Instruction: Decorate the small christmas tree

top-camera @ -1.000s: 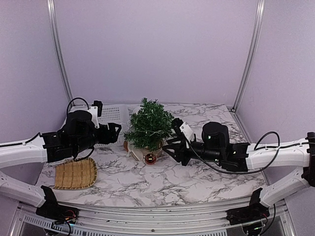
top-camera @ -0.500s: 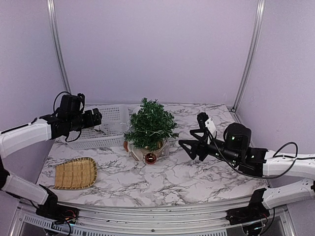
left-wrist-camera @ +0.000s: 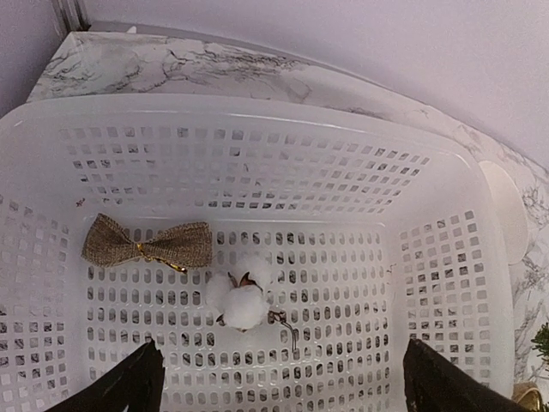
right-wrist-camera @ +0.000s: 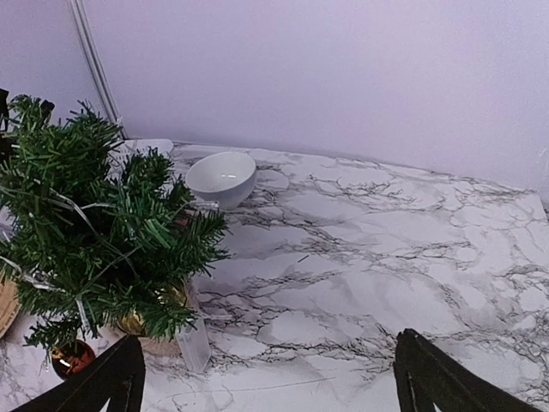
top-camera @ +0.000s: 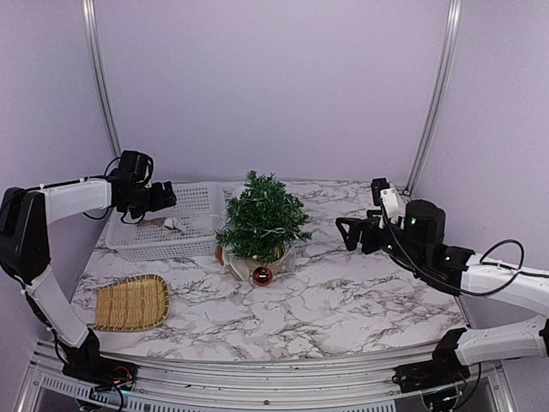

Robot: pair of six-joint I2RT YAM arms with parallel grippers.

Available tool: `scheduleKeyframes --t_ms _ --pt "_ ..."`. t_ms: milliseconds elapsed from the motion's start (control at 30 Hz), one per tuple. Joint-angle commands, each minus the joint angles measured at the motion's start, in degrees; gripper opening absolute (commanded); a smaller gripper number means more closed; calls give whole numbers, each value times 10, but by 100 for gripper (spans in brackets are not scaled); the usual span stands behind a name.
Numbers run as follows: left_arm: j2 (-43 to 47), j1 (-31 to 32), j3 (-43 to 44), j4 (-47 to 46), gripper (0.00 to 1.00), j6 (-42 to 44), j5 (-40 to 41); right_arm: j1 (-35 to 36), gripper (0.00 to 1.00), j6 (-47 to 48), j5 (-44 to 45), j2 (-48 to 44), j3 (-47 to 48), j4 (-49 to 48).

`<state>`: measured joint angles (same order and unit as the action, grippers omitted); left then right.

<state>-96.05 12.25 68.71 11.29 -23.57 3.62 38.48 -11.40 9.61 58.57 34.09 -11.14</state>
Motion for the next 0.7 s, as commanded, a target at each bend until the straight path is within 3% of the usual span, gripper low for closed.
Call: scheduleKeyframes --t_ms 0,167,667 --pt "-30 -5 44 68 99 23 -33 -14 99 -35 15 -1 71 97" --pt "-70 -5 60 80 92 74 -78 -34 99 -65 -22 11 84 143" --pt "-183 -8 155 146 65 103 33 -71 95 -56 -64 103 138 142"
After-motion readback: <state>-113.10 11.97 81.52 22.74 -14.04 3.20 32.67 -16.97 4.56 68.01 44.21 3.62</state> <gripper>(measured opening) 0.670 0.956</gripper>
